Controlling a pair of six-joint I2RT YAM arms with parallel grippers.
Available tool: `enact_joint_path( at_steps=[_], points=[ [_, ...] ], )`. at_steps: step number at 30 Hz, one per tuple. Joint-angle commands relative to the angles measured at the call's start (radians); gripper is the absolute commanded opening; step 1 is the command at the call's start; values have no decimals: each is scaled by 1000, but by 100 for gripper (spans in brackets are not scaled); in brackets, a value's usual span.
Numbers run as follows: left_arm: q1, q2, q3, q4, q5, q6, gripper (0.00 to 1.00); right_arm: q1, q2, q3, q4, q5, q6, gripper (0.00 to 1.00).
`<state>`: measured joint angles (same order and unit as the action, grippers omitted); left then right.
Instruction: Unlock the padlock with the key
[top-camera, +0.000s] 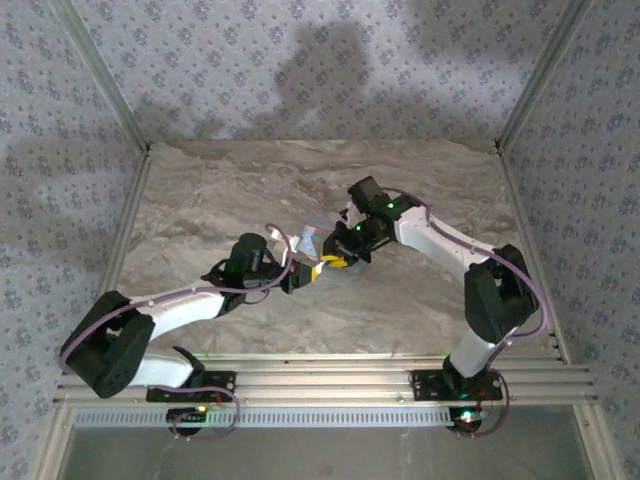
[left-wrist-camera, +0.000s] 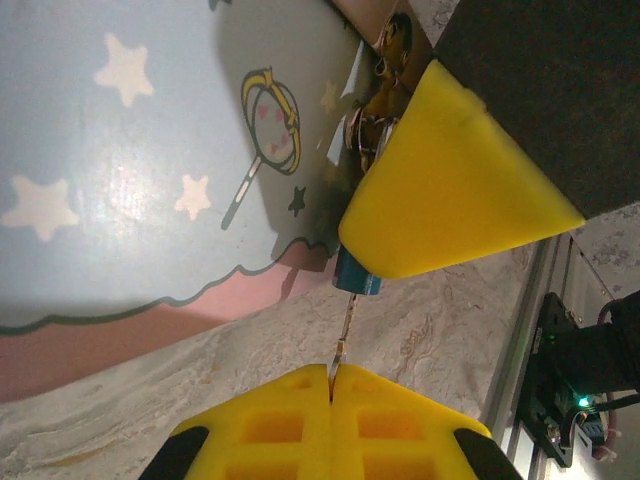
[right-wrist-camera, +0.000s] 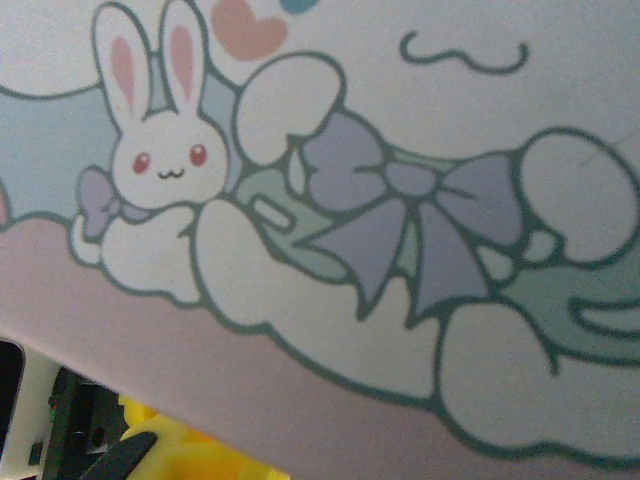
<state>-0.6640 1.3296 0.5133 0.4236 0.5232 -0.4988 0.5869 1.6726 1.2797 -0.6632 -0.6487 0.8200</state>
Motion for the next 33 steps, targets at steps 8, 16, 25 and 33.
enact_joint_path(
  at_steps=[8,16,25,33],
  points=[
    [-5,-10,-8,139,-54,33,0,10,-14,-13,-27,-77,26,0],
    [-16,3,-7,134,-54,49,0,8,-12,-18,-12,-79,30,0],
    [-25,11,-15,129,-62,56,0,6,-10,-12,-10,-75,31,0],
    [-25,10,-16,127,-63,59,0,8,-9,-12,-9,-69,31,0]
  ],
)
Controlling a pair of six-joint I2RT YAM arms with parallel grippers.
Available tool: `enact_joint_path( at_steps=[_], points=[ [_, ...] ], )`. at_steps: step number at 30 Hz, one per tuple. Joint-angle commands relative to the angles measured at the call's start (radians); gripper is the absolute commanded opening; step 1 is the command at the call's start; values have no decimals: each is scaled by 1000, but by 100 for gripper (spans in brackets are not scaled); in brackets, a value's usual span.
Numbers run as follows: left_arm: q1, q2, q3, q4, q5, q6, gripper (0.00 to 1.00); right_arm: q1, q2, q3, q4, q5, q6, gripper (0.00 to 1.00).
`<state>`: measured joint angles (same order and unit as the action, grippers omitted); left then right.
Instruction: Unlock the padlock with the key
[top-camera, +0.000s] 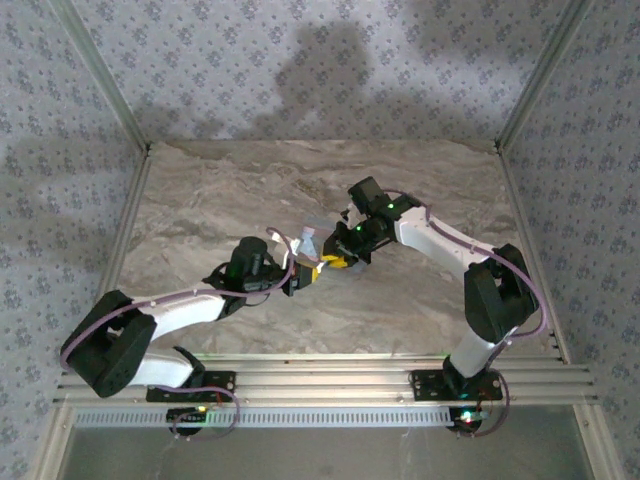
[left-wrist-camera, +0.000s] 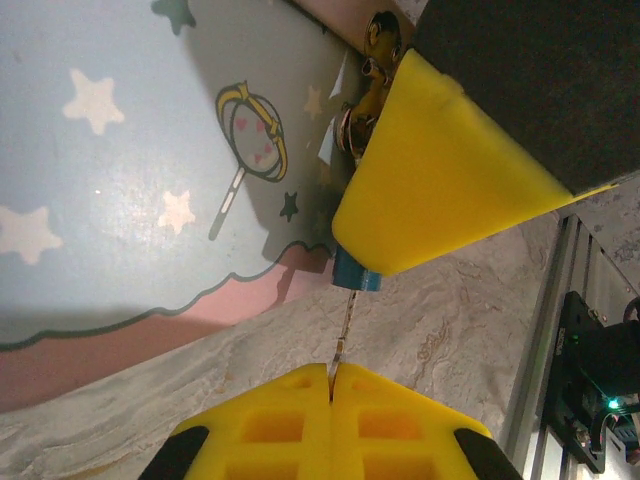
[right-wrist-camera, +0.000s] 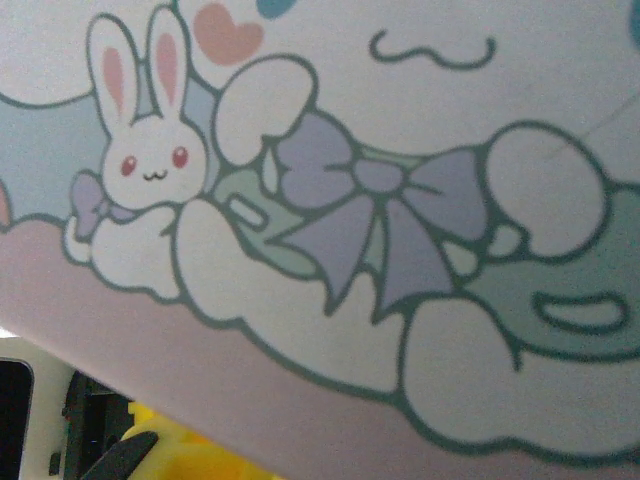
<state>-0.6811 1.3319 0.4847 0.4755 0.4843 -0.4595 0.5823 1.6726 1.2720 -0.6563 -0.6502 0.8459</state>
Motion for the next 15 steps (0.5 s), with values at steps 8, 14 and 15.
enact_joint_path(
  at_steps=[8,14,15],
  points=[
    [-15,24,11,86,-21,16,0,13,-5,-3,-16,-66,6,0],
    [-18,25,15,85,-27,19,0,14,-1,-2,-14,-65,4,0],
    [-18,25,17,84,-26,19,0,14,-3,-1,-16,-65,4,0]
  ],
)
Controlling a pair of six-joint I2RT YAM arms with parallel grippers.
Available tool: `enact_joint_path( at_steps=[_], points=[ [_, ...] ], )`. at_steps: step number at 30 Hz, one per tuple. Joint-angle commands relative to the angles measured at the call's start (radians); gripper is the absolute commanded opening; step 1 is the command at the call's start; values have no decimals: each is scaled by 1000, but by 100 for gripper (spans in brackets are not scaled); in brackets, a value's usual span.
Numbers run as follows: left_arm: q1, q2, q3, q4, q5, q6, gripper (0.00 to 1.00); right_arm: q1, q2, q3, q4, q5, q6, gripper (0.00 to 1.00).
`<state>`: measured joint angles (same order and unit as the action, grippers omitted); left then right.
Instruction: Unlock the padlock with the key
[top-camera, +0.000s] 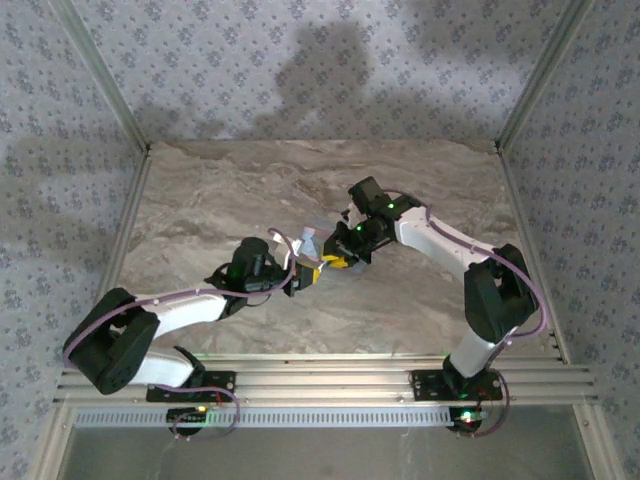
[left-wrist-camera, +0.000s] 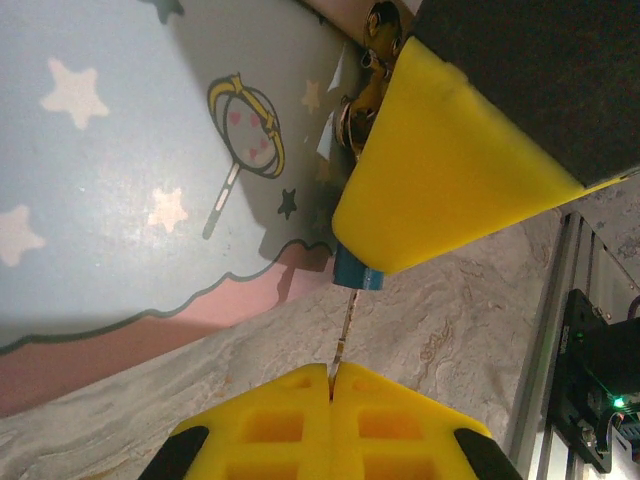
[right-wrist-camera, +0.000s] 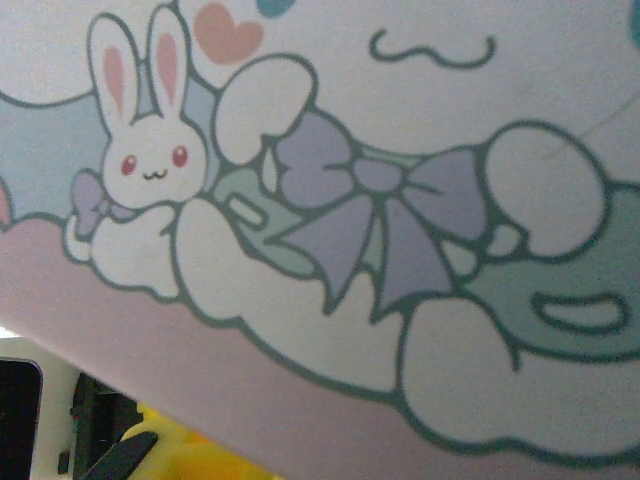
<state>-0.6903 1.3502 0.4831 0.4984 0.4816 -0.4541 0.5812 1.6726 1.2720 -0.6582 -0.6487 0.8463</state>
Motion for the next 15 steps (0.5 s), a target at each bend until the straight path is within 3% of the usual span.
enact_joint_path(
  at_steps=[1,15],
  points=[
    [-9,7,21,60,-23,14,0,17,-3,-3,-17,-66,3,0],
    [3,-56,-15,10,-28,24,0,5,-10,-9,-23,-63,-3,0]
  ],
)
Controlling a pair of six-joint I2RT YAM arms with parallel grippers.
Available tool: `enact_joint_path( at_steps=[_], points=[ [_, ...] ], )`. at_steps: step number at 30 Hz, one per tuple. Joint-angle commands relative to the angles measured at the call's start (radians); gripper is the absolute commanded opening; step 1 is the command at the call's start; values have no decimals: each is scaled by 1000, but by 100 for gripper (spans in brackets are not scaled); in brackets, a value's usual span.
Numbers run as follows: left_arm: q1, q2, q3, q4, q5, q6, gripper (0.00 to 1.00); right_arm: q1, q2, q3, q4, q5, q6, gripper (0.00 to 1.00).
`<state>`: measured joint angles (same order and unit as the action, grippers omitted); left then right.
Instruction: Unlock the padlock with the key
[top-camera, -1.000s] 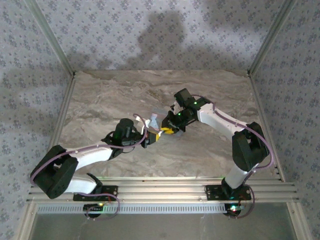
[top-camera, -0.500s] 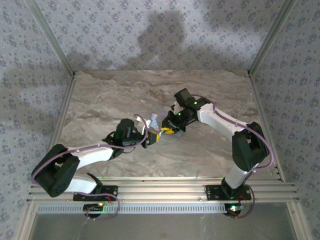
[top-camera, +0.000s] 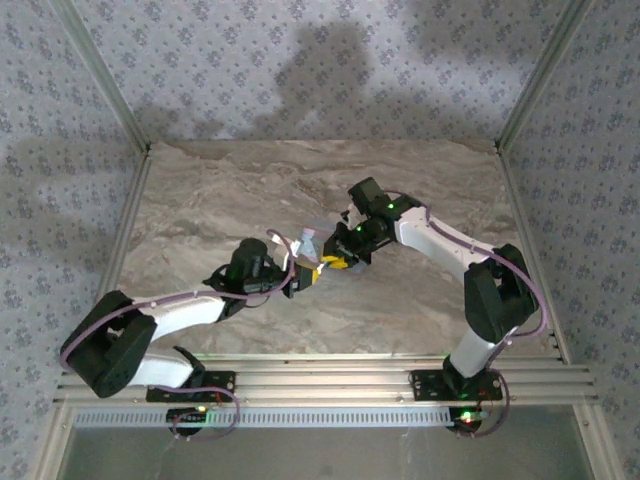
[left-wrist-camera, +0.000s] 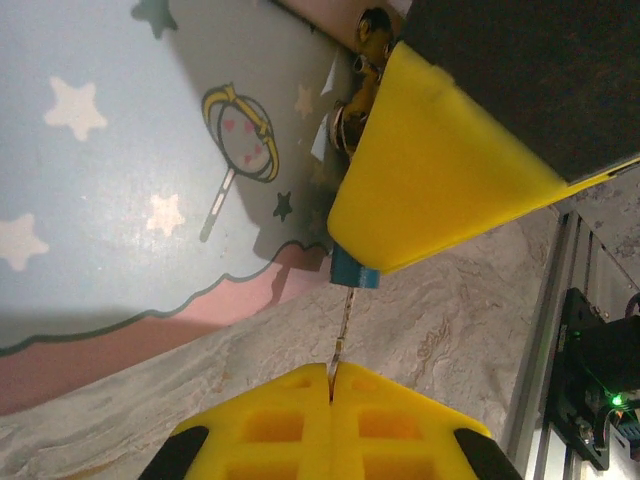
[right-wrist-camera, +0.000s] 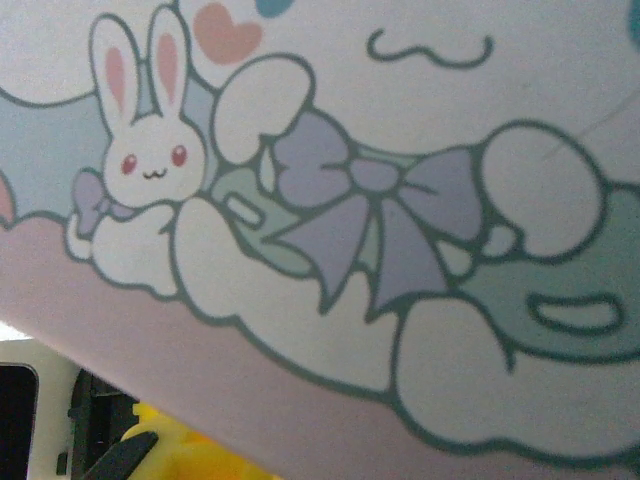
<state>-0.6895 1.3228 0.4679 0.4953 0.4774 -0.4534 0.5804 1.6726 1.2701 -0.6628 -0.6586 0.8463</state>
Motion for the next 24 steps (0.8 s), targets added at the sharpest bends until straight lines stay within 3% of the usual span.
enact_joint_path(
  at_steps=[1,24],
  points=[
    [1,-27,1,12,-23,24,0,7,-11,-8,-17,-53,-3,0],
    [10,16,27,43,56,5,0,1,-7,-9,-3,-47,-1,0]
  ],
)
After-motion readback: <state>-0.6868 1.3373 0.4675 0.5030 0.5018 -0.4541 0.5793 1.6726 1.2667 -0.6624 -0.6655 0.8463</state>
